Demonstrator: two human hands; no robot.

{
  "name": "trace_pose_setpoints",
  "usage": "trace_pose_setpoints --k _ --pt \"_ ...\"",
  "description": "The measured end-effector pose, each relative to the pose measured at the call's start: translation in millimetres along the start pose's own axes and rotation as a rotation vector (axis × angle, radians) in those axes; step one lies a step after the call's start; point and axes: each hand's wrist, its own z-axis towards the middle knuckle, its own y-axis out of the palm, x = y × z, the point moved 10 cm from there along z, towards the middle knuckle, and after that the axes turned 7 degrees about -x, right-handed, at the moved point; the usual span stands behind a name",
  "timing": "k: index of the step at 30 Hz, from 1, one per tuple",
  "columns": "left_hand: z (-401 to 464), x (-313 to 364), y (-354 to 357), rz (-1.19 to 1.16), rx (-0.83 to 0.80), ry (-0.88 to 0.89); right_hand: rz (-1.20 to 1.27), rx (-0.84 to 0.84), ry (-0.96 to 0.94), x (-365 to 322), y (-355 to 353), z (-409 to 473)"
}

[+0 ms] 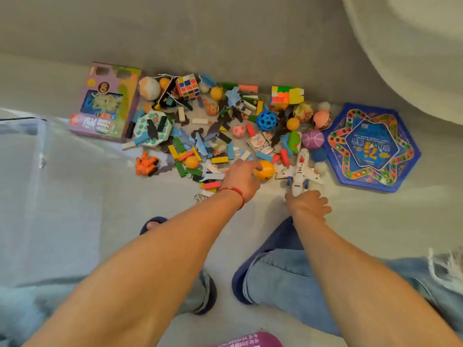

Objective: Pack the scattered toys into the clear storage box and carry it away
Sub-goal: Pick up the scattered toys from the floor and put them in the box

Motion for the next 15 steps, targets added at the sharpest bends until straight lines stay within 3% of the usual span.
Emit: trace_pose_setpoints --k 3,6,8,15 --pt "29 18 20 0.132 0.019 0.051 -0.064 0.017 -0.030 -6 12 17" --pt "49 23 50 0.359 -0.070 0.047 -0.013 0.058 -0.035 -9 15 25" --pt "56 24 52 0.435 -0.035 0.051 0.027 0.074 -0.075 -13 14 26" --pt "36 3 34 0.204 -0.038 -0.085 0.229 0.182 -0.162 -7 -7 -8"
